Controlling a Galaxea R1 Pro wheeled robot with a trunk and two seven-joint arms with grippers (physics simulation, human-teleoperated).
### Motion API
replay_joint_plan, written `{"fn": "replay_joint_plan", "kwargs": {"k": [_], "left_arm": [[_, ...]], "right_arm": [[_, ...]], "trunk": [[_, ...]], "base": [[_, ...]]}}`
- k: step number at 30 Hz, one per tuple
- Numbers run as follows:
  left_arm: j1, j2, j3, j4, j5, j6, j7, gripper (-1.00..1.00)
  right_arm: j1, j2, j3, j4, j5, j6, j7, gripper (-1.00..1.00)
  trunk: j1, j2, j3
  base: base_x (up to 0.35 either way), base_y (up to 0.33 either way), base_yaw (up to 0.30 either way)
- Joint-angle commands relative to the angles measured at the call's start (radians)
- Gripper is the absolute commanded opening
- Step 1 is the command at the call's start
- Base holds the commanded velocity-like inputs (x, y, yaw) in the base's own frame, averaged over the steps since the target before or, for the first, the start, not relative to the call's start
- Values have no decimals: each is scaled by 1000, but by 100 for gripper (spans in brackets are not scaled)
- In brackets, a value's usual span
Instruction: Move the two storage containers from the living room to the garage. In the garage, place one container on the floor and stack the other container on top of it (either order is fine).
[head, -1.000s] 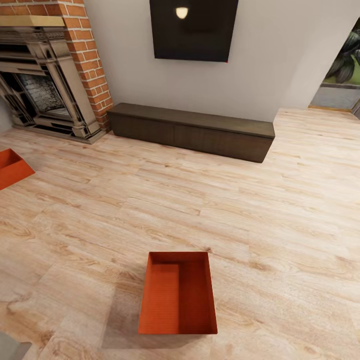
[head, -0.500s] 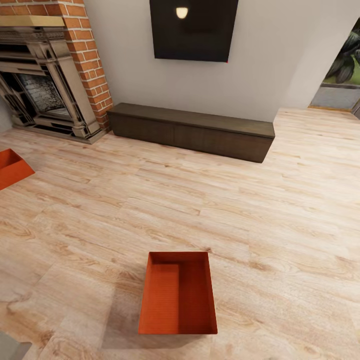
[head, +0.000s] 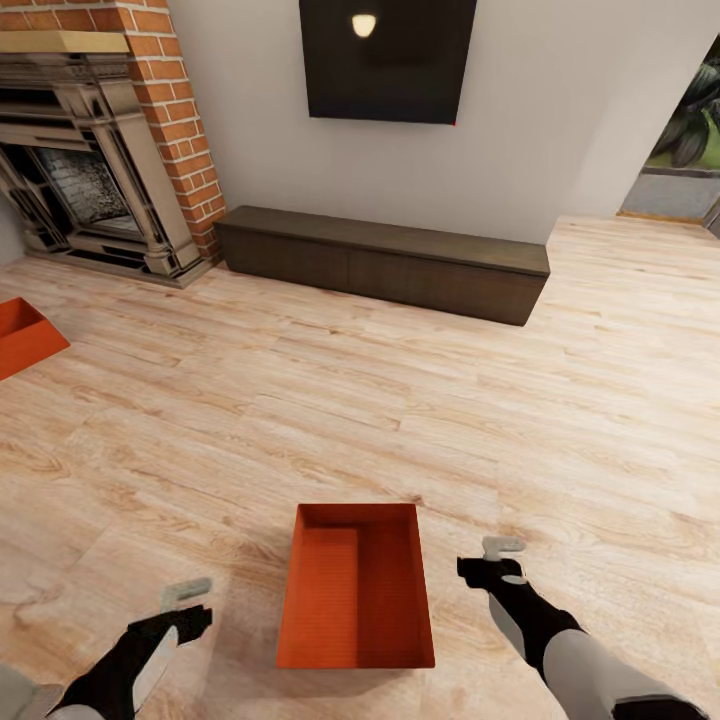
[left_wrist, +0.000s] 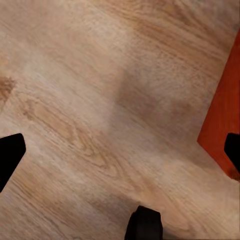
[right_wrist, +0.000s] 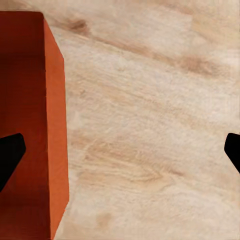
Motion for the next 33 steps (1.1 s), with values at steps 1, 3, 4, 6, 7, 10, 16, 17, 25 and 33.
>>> {"fn": "replay_joint_plan", "kwargs": {"k": [1, 3, 4, 6, 7, 10, 16, 17, 25, 33], "left_arm": [[-59, -76, -4, 53, 0, -1, 7, 100], [-76, -149, -11, 97, -7, -34, 6, 100], [-79, -186, -13, 152, -24, -99, 6, 100], [-81, -207, -14, 210, -44, -144, 6, 100], [-81, -217, -14, 242, -61, -165, 6, 100], [-82, -228, -15, 299, -120, -200, 6, 100], [-82, -234, -14, 325, -155, -292, 6, 100], [-81, -235, -14, 326, -155, -298, 6, 100], [-82, -235, -15, 328, -156, -314, 6, 100], [-81, -237, -16, 328, -159, -321, 6, 100]], "right_arm": [[-27, 59, 7, 61, -8, -78, -19, 100], [-34, 105, 6, 113, -8, -125, -27, 100], [-35, 128, 6, 139, -8, -148, -28, 100], [-36, 137, 7, 150, -9, -162, -28, 100], [-36, 141, 7, 162, -9, -169, -28, 100], [-36, 145, 8, 211, -8, -194, -28, 100], [-18, 154, 8, 258, -10, -249, -20, 100], [-16, 156, 8, 260, -10, -252, -19, 100], [-12, 157, 10, 270, -1, -267, -10, 100], [-12, 155, 12, 270, 3, -267, -5, 100]], "trunk": [[0, 0, -1], [0, 0, -1], [0, 0, -1], [0, 0, -1], [0, 0, -1], [0, 0, -1], [0, 0, -1], [0, 0, -1], [0, 0, -1], [0, 0, -1]], "base": [[0, 0, 0], [0, 0, 0], [0, 0, 0], [0, 0, 0], [0, 0, 0], [0, 0, 0], [0, 0, 0], [0, 0, 0], [0, 0, 0], [0, 0, 0]]}}
